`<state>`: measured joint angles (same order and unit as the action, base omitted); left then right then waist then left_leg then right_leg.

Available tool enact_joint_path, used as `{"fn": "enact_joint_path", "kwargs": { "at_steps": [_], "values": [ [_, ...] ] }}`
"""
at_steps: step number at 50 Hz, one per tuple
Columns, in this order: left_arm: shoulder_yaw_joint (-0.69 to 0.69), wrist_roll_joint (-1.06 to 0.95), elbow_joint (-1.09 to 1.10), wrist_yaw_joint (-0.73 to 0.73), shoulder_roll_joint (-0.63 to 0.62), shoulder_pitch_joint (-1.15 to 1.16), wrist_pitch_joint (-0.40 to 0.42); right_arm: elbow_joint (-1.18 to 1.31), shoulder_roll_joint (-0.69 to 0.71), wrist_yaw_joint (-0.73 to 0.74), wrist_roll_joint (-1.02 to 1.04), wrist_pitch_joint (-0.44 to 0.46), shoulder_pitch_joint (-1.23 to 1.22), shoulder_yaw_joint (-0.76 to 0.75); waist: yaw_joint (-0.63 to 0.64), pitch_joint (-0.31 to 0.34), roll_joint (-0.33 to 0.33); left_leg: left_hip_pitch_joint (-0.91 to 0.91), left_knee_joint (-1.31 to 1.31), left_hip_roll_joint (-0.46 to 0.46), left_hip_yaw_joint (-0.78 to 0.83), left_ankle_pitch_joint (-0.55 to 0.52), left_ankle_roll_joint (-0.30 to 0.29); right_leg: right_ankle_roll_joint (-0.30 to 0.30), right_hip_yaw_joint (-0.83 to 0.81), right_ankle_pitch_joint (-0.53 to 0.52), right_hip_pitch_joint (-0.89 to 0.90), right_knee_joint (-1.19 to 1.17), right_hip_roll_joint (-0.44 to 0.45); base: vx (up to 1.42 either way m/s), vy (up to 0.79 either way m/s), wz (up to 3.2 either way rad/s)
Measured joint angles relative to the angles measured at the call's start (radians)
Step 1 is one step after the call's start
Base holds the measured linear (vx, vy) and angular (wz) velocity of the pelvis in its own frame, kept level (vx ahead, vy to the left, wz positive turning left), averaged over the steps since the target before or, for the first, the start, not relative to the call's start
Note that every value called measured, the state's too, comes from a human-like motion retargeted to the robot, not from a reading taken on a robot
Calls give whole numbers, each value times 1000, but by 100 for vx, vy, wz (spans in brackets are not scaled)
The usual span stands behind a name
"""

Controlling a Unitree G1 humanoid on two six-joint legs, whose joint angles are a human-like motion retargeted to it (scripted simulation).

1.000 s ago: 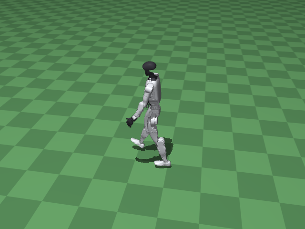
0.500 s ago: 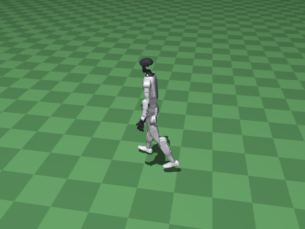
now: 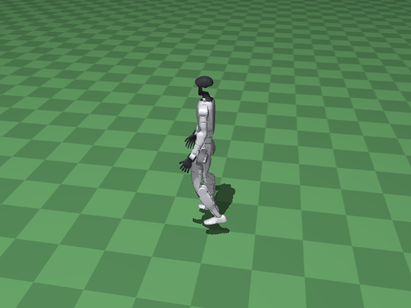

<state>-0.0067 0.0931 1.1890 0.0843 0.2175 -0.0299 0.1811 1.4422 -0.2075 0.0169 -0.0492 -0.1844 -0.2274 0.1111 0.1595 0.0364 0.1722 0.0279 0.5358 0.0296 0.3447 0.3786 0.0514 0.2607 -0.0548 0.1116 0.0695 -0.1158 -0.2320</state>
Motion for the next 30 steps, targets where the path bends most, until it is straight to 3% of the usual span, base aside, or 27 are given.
{"fn": "enact_joint_path", "kwargs": {
  "at_steps": [10, 12, 15, 17, 18, 21, 24, 30],
  "values": [
    [26, -32, 151, -46, -12, 41, 59, -22, 36, 48, -19, -67, -74, 42, 107, 49, -49, 51, -543, -58, 37, -252, -50, 1, 79, 66, -97, -8, 95, 22, -1, -59],
    [26, -26, 180, -34, -16, 65, 78, -21, 46, 50, -34, -82, -75, 64, 112, 63, -55, 80, -540, -84, 39, -228, -91, 1, 88, 81, -134, -1, 103, 24, 0, -49],
    [38, -1, 213, -29, -17, 80, 114, -20, 61, 33, -55, -123, -88, 93, 126, 71, -55, 96, -623, -109, 27, -234, -64, 1, 114, 88, -154, 2, 117, 24, 5, -47],
    [30, -77, 211, -11, -25, 111, 146, -21, 62, 51, -11, -133, -82, 99, 123, 86, -42, 109, -623, -87, 36, -219, -22, -5, 118, 97, -210, 46, 72, 27, 22, -28],
    [33, -52, 217, -6, -23, 116, 140, -23, 65, 41, -20, -130, -82, 112, 125, 95, -47, 105, -623, -98, 51, -204, -49, -9, 121, 106, -219, 33, 75, 27, 16, -39],
    [32, -30, 215, -28, -20, 132, 162, -28, 70, 41, -26, -156, -77, 132, 127, 104, -38, 116, -623, -106, 66, -193, -25, -11, 140, 113, -242, 43, 62, 26, 12, -36],
    [7, -193, 196, 22, -14, 135, 127, -20, 64, 64, 149, -83, -76, 105, 133, 122, -55, 92, -623, -135, 85, -160, -76, -28, 161, 140, -272, 31, 74, 30, 15, -45],
    [-14, -177, 182, 16, -7, 136, 132, 10, 50, 75, 217, -67, -40, 86, 115, 93, -63, 54, -623, -150, 129, -141, -92, -33, 187, 160, -299, 30, 71, 30, 21, -28]
  ]
}}
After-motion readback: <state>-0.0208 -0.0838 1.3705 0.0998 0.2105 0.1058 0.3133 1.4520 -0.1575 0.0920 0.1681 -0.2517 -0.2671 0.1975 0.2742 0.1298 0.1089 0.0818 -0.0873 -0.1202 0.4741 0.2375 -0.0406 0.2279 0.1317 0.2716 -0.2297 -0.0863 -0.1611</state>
